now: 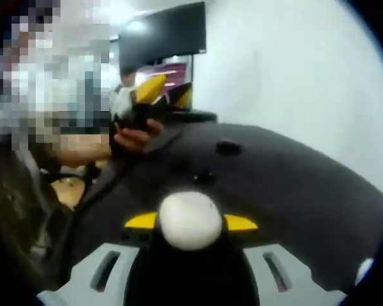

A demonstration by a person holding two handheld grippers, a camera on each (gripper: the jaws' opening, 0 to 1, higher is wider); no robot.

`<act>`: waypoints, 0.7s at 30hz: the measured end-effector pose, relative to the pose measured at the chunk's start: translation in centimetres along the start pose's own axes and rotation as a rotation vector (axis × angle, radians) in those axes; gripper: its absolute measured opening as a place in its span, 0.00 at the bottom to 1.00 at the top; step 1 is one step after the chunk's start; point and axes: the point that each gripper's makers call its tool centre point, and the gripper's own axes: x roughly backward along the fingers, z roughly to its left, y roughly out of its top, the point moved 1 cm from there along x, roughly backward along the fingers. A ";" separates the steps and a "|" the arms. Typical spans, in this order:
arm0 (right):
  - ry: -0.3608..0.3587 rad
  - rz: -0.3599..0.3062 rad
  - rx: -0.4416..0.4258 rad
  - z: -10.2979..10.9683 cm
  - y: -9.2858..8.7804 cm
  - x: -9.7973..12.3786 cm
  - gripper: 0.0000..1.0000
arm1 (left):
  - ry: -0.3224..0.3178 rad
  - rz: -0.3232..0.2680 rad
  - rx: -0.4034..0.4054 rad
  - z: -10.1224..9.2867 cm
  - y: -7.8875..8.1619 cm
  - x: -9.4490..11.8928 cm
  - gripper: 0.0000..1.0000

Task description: Pick up three earphones and place each one into its charging case using tactile feedback, ensure that each earphone is properly inserted and securely positioned inside the case.

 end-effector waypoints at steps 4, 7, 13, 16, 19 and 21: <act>-0.078 0.005 0.067 0.0 -0.1 0.1 0.38 | 0.004 -0.013 0.009 0.2 0.3 0.0 0.22; -0.144 -0.014 0.089 -0.1 0.2 1.0 0.38 | 0.003 -0.016 0.000 0.1 0.4 0.0 0.22; -0.504 -0.159 -0.062 -5.5 0.8 8.1 0.38 | 0.012 -0.049 -0.020 0.2 1.0 0.2 0.21; -0.671 -0.137 -0.167 -8.9 -1.1 12.4 0.38 | 0.015 -0.057 -0.025 0.2 1.2 0.2 0.21; -0.793 -0.095 -0.231 -10.8 -2.8 15.7 0.38 | 0.014 -0.057 -0.030 0.2 1.2 0.2 0.20; -0.859 -0.058 -0.250 -11.4 -4.0 17.3 0.38 | 0.013 -0.051 -0.029 0.2 1.0 0.2 0.20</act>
